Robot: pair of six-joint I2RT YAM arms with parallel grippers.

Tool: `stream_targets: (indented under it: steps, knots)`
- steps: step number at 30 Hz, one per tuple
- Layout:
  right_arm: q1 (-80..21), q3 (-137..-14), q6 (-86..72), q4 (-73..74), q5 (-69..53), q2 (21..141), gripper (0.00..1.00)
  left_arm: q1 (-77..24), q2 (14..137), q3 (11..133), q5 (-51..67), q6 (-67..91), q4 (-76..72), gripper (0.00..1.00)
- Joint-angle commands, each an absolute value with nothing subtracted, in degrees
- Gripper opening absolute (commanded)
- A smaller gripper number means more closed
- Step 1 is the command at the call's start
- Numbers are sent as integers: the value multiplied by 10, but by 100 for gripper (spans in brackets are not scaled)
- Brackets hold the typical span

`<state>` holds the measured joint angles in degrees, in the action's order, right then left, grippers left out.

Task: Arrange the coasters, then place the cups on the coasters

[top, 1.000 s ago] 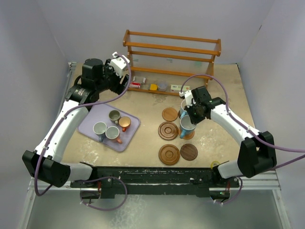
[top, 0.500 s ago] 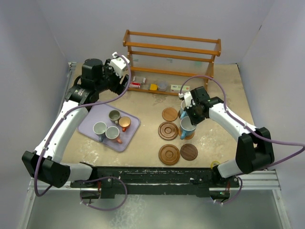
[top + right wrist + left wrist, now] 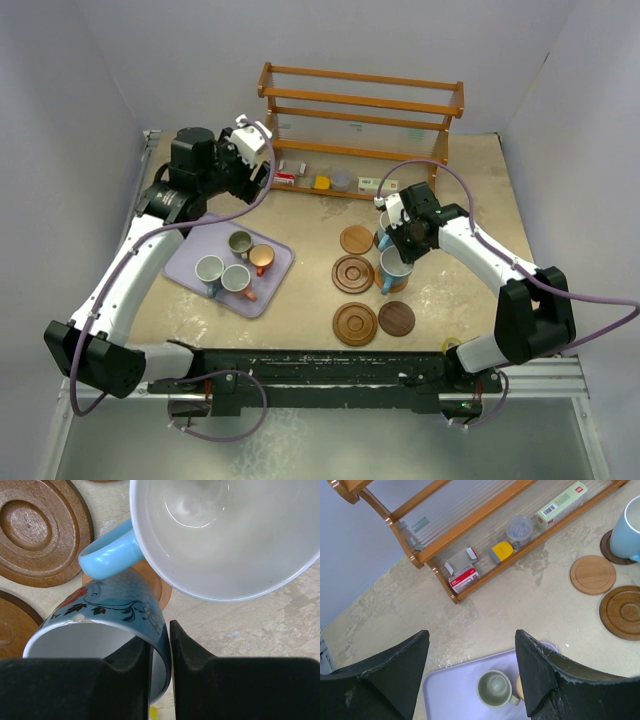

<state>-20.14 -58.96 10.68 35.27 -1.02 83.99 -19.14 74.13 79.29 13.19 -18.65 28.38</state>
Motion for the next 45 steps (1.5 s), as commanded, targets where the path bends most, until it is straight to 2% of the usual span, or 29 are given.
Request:
stream_targets:
  steps: [1,18,24,32,38,45]
  knots:
    - [-198,-596,107,353,-8,822,23,-187,713,778,117,-205,270,67]
    - [-196,-677,100,411,3,751,47,-185,691,762,69,-234,353,68]
    - [-194,-691,102,412,-4,715,49,-185,683,749,71,-252,403,72]
    - [-194,-663,125,390,-97,663,52,-176,691,721,60,-304,477,72]
    - [-194,-629,131,373,-151,629,52,-114,709,710,80,-342,539,70]
    - [-193,-624,138,372,-150,613,53,7,734,684,112,-347,602,67]
